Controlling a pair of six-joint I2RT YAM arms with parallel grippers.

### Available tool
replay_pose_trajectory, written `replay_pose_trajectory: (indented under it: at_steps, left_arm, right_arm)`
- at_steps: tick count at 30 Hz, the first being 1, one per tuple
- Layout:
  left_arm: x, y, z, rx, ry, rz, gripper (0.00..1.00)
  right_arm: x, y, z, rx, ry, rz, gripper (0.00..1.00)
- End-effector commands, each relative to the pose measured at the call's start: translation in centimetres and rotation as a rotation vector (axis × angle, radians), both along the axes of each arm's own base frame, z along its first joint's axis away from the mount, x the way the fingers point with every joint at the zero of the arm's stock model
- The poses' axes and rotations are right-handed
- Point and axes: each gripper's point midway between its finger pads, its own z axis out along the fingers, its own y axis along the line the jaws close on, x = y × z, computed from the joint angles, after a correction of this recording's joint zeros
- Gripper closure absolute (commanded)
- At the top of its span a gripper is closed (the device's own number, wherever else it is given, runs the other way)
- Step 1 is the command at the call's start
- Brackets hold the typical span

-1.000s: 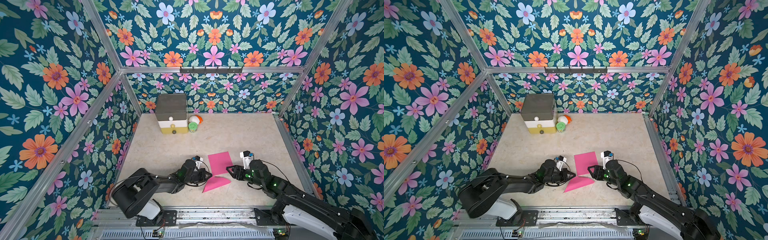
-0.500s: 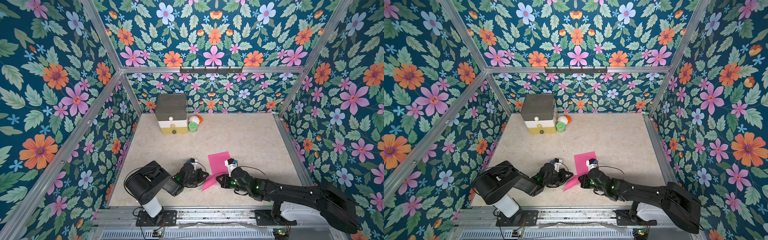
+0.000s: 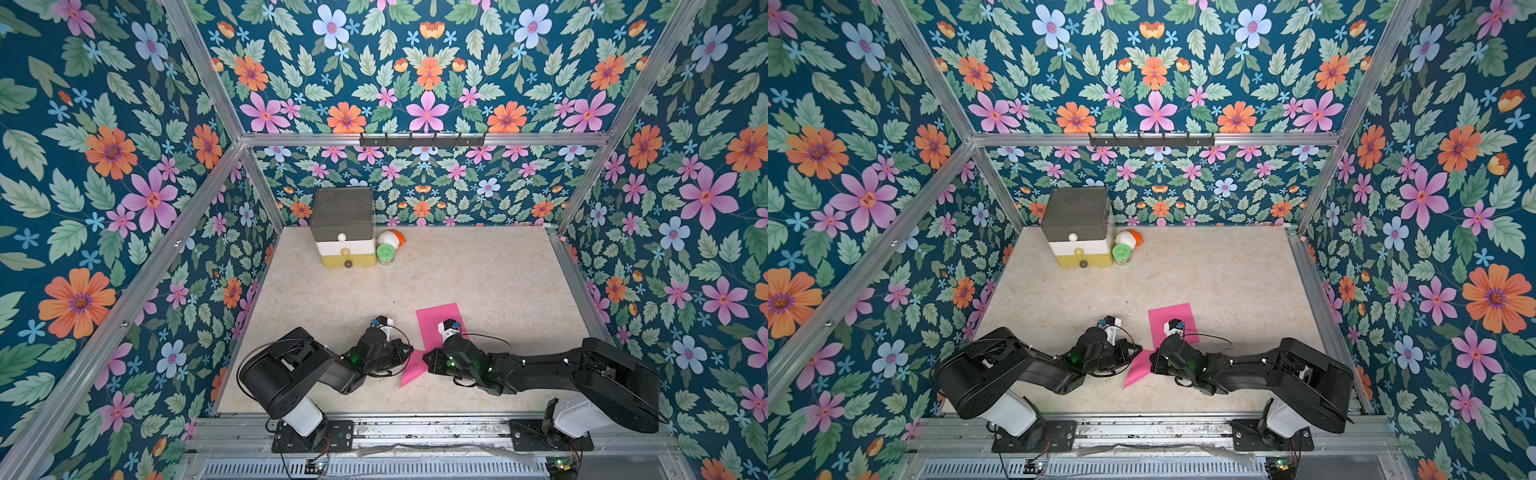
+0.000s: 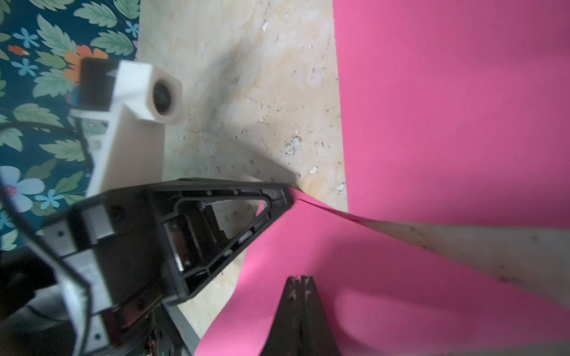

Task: Fold the square paper diagonally
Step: Fold the paper at the center of the board.

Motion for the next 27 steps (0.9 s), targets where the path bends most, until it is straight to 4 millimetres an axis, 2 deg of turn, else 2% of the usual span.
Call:
replay_pose_trajectory:
  at_steps: [1, 13, 19, 27]
  left_arm:
    - [0.1, 0.3, -0.6, 0.033, -0.009, -0.001, 1.0]
    - [1.0, 0.9, -0.8, 0.118, -0.042, 0.013, 1.0]
    - [1.2, 1.0, -0.5, 0.139, -0.059, 0.011, 1.0]
    - [1.1, 1.2, -0.5, 0.149, -0.066, 0.006, 1.0]
  right_arm:
    - [-0.6, 1.0, -0.2, 0.045, 0.036, 0.016, 0.99]
    - [-3.1, -1.1, -4.0, -0.04, 0.183, -0.014, 1.0]
    - [-4.1, -2.0, -4.6, -0.062, 0.238, -0.038, 1.0]
    - [-4.3, -3.5, -5.8, -0.12, 0.279, -0.103, 1.0]
